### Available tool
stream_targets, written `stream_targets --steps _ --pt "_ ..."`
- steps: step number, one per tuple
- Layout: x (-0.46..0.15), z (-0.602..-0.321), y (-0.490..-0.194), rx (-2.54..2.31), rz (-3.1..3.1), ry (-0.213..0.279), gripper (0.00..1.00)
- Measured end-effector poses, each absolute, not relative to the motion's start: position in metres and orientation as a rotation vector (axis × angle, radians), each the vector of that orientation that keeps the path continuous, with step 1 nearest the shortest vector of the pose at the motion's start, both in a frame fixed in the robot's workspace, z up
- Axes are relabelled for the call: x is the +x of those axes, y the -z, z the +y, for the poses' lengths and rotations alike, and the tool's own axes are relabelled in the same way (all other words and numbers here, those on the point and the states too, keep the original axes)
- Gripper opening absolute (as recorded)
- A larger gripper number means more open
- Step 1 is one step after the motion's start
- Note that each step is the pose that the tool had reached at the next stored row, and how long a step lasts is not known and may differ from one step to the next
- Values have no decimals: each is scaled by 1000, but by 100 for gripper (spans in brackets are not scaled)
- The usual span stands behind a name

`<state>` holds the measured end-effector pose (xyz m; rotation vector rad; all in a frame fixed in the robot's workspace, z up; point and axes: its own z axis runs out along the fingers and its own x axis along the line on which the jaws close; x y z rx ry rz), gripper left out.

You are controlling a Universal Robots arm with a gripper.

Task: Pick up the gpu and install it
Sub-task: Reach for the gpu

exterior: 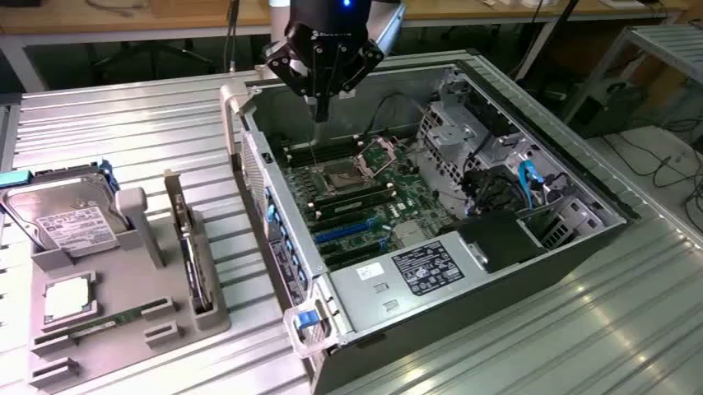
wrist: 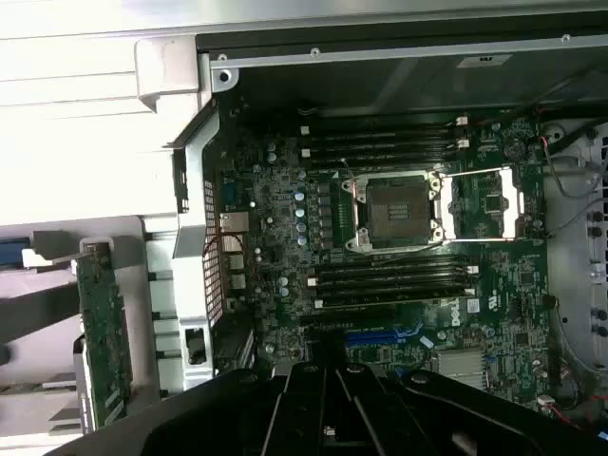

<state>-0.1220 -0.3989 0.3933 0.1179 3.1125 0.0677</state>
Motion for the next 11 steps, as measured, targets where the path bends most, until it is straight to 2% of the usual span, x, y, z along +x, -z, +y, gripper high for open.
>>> stream_targets --steps 11 --pt "-133 -399 -393 118 3112 -68 11"
